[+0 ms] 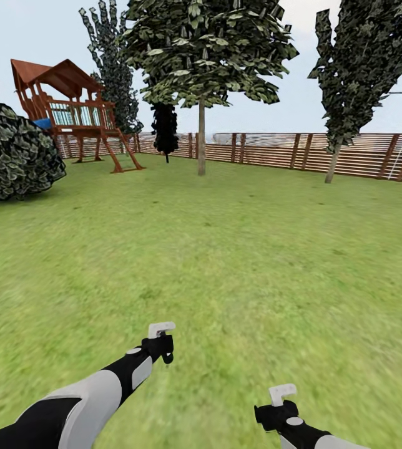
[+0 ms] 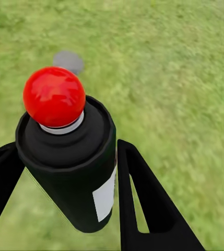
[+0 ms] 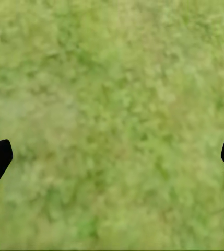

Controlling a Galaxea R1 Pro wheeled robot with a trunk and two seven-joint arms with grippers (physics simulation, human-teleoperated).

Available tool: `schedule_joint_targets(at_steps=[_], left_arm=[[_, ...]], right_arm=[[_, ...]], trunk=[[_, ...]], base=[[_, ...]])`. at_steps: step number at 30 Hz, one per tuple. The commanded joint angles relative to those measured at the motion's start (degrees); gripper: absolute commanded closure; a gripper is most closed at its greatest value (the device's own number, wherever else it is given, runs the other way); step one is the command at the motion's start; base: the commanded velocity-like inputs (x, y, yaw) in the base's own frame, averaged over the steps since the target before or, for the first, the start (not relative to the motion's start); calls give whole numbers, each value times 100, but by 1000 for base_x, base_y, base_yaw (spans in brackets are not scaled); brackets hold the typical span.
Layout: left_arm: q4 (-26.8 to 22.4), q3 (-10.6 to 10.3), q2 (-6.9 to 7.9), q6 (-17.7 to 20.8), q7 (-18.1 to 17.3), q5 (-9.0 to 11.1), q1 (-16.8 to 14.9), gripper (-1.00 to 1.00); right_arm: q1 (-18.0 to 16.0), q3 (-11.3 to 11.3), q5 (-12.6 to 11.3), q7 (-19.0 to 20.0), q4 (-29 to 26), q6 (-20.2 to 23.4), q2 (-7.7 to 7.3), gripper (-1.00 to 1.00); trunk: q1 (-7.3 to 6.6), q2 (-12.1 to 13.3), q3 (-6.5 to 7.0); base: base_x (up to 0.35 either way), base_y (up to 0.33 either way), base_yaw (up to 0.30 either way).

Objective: In the garden, pick up the pesticide atomizer on the floor and spray pesticide onto both trees until each tree trunk is fully covered.

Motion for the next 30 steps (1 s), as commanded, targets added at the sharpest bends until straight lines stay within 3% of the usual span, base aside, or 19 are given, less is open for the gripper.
schedule_joint_targets(at_steps=[1,30], left_arm=[[-1,0,0,-1,0,0,2,100],[-1,1,0,-2,0,-3,-1,100]], right_arm=[[-1,0,0,0,-2,0,0,-100],[-2,0,0,0,-1,0,0,-100]], trunk=[[0,0,-4],[0,0,-95]], base=[[350,0,0],[350,0,1]])
